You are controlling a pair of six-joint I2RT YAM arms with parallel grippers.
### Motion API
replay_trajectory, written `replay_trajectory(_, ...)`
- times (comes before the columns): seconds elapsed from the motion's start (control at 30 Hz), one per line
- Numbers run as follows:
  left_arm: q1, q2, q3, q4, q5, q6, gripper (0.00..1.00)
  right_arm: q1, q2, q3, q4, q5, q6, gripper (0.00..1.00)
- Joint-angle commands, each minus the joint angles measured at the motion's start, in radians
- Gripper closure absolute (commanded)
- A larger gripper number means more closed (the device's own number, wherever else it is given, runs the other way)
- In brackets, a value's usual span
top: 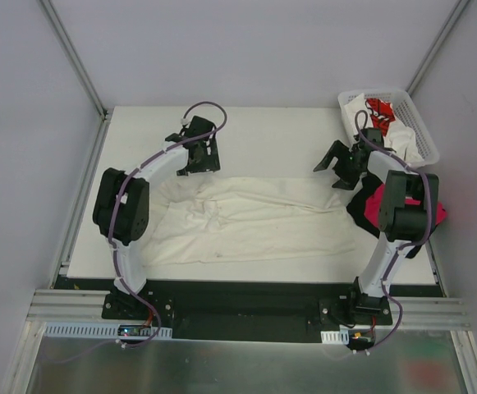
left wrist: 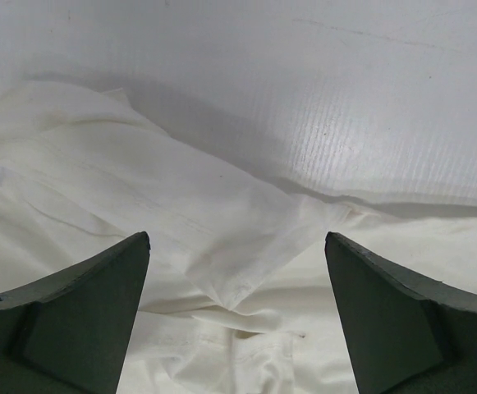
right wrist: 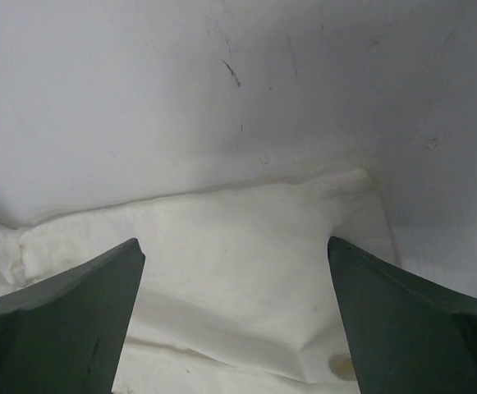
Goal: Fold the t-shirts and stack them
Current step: Grap the side of the flattened tshirt furthest away from the robot with both arms
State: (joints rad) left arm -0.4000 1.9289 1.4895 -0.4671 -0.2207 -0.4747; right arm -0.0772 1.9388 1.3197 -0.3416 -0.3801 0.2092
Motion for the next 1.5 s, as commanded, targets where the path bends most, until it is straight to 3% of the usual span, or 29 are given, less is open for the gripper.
replay_trajectory(0.0, -0.002, -0.073, -0.017, -0.022, -0.009, 0.015, 0.13, -0.045, 0.012, 0.064, 0.029, 0.035, -0.019, 0.03)
replay_trajectory(0.23, -0.002, -0.119, -0.047, -0.022, 0.004, 0.015, 0.13, -0.078, 0.069, 0.136, 0.033, 0.006, -0.004, 0.03)
replay_trajectory(0.4, -0.002, -0.169, -0.086, -0.009, 0.041, -0.01, 0.13, -0.061, 0.04, 0.079, 0.068, -0.005, -0.001, 0.05)
replay_trajectory(0.5, 0.012, -0.243, -0.187, 0.151, 0.142, -0.001, 0.13, -0.036, 0.034, 0.055, 0.136, -0.121, -0.031, 0.05)
replay_trajectory(0.57, 0.023, -0.286, -0.239, 0.23, 0.197, -0.013, 0.13, -0.023, 0.055, 0.088, 0.096, -0.219, -0.083, 0.06)
replay_trajectory(0.6, 0.024, -0.289, -0.245, 0.238, 0.21, -0.009, 0.13, 0.0, 0.061, 0.113, -0.003, -0.226, -0.117, 0.06)
replay_trajectory(0.73, 0.026, -0.291, -0.229, 0.24, 0.251, 0.002, 0.13, 0.074, 0.094, 0.408, -0.403, 0.036, -0.327, 0.0)
replay_trajectory(0.8, 0.027, -0.289, -0.233, 0.24, 0.265, -0.002, 0.13, 0.108, 0.126, 0.513, -0.602, 0.185, -0.359, 0.04)
replay_trajectory(0.87, 0.027, -0.285, -0.235, 0.24, 0.274, -0.004, 0.13, 0.134, 0.156, 0.671, -0.718, 0.52, -0.366, 0.04)
replay_trajectory(0.97, 0.026, -0.28, -0.236, 0.242, 0.282, -0.007, 0.13, 0.149, 0.18, 0.778, -0.855, 0.648, -0.396, 0.04)
replay_trajectory(1.1, 0.026, -0.289, -0.242, 0.24, 0.279, -0.005, 0.13, 0.14, 0.109, 0.61, -0.76, 0.627, -0.384, 0.04)
replay_trajectory(1.3, 0.026, -0.297, -0.253, 0.24, 0.284, 0.002, 0.13, 0.087, 0.046, 0.31, -0.533, 0.436, -0.317, 0.04)
replay_trajectory(1.47, 0.026, -0.301, -0.252, 0.24, 0.294, 0.005, 0.13, 0.082, 0.066, 0.26, -0.464, 0.348, -0.288, 0.04)
